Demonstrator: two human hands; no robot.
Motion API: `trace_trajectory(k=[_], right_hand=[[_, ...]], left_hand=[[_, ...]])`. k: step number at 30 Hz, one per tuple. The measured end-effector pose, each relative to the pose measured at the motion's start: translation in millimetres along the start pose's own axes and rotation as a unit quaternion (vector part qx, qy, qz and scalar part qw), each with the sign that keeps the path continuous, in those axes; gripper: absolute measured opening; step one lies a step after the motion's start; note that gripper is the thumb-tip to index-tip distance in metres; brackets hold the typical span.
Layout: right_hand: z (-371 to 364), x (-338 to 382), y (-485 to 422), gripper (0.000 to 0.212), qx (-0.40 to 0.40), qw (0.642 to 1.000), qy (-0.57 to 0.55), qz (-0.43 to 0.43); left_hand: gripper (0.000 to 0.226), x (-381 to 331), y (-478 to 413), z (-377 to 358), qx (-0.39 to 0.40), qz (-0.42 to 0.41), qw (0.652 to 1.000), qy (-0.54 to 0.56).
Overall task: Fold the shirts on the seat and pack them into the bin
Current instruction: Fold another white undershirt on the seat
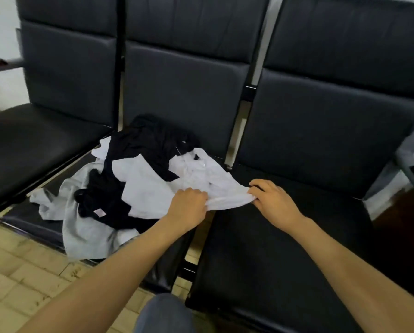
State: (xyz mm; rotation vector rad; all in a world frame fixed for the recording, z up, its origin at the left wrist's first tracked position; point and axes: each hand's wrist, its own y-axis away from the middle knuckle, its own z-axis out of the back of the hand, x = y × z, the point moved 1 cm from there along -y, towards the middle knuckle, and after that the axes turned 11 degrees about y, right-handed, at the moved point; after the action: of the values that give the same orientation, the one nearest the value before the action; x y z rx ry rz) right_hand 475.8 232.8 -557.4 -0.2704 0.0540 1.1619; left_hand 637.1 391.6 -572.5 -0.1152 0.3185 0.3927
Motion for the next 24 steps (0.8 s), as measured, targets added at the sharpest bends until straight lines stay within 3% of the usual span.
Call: trace_trajectory(k=[2, 5, 8, 11, 13, 15, 17, 21, 22, 24], right_hand=[[-1.0, -22.0, 34.2, 0.028, 0.004, 0.999, 0.016, -0.034], [-6.2, -48.9, 89.9, 0.032, 0.031, 0.994, 0.042, -0.094], [-11.2, -68.3, 150.7, 0.03, 0.083, 0.982, 0.053, -0.162], [-10.3, -77.8, 201.8, 0.024, 0.234, 0.955, 0.044, -0.175], [-8.7, -80.5, 222.2, 0.007, 0.359, 0.918, -0.045, -0.161], [-6.1, -85.2, 231.7, 0.016, 0.42, 0.876, -0.169, -0.165], [-5.1, -93.8, 224.1, 0.023, 0.377, 0.872, -0.243, -0.196], [-14.2, -100.8, 173.0, 0.015, 0.163, 0.885, -0.328, -0.287], [-20.0, -98.6, 160.1, 0.021, 0.155, 0.893, -0.315, -0.282], [-37.3, -91.2, 141.9, 0.036, 0.221, 0.908, -0.251, -0.252]], left_hand=[[0.029, -29.1, 4.8, -13.0, 0.004, -0.006, 1.0, -0.019], [0.029, -84.0, 21.6, -39.8, 0.016, -0.028, 0.997, 0.066], [0.03, -134.5, 40.9, -76.2, 0.077, -0.055, 0.986, 0.136], [0.037, -165.0, 52.3, -106.6, 0.181, -0.069, 0.97, 0.144], [0.044, -174.3, 55.5, -114.6, 0.201, -0.065, 0.964, 0.159], [0.053, -174.4, 56.1, -118.7, 0.189, -0.075, 0.967, 0.151], [0.057, -165.0, 53.3, -118.7, 0.167, -0.09, 0.977, 0.101], [0.053, -128.0, 46.9, -110.5, 0.133, -0.071, 0.987, 0.059], [0.05, -119.0, 46.6, -108.4, 0.12, -0.064, 0.989, 0.059], [0.039, -103.1, 46.7, -106.8, 0.064, -0.05, 0.994, 0.071]])
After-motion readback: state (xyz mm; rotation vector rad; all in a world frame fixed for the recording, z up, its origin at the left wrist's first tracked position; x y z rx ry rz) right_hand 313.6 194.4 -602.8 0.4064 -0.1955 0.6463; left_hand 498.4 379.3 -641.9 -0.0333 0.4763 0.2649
